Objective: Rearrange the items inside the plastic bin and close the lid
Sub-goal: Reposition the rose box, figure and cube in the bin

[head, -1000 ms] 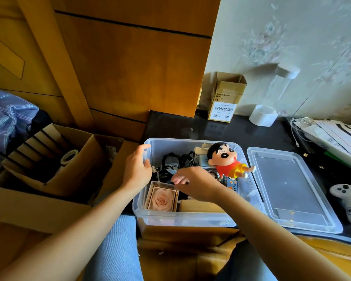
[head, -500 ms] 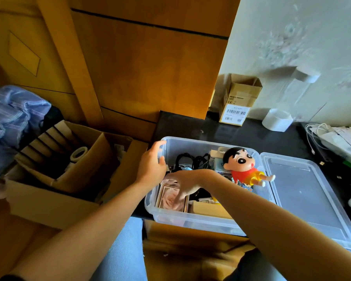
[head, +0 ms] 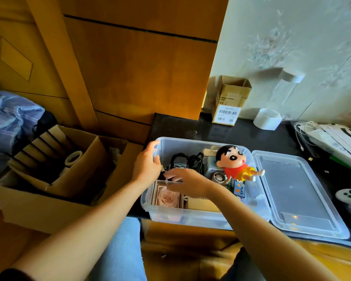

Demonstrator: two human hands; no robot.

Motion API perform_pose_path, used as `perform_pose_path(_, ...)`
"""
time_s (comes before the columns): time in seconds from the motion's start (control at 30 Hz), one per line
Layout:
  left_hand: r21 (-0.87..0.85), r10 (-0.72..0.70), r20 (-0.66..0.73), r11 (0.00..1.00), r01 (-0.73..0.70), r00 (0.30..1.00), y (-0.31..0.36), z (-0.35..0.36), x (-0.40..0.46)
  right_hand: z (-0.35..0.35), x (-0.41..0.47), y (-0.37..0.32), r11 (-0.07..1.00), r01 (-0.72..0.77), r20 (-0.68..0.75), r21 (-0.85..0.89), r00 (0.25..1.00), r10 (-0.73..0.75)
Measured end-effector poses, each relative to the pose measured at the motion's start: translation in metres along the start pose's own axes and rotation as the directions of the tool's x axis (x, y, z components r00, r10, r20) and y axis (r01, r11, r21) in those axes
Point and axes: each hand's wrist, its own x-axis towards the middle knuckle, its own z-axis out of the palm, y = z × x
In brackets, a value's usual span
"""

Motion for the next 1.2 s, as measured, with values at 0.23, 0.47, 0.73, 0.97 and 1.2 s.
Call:
perform_pose_path(0.23,0.059,-0.053,0.036,0.997,0.051,0.998,0.006,-0.002,0.004,-0.044,-0.079,0.038,0.911,-0.366,-0.451,-0.188,0.856,0.251)
perform_pose_path(0.47,-0.098,0.368,0.067,0.927,-0.361,0.927,0.058,0.009,0.0,-0.04,-0.108,0.063,0.634,-0.681,-0.542,-0.365,0.709,0.45)
perform_pose_path(0.73,-0.192,0.297,0.607,0.955,-0.227,0.737,0.094,0.064,-0.013,-0.035,-0.089,0.058,0.597,-0.731,-0.544,-0.33,0.664,0.513)
perform_pose_path(0.97,-0.281,0.277,0.56,0.95,-0.135,0.781,0.091,0.065,-0.01,-0.061,-0.118,0.055,0.685,-0.669,-0.673,-0.288,0.65,0.352)
perform_pose_path(1.2,-0.376,0.181,0.542,0.925,0.045,0.821,0.086,0.06,-0.012,-0.078,-0.152,0.056,0.852,-0.349,-0.578,-0.39,0.813,0.068)
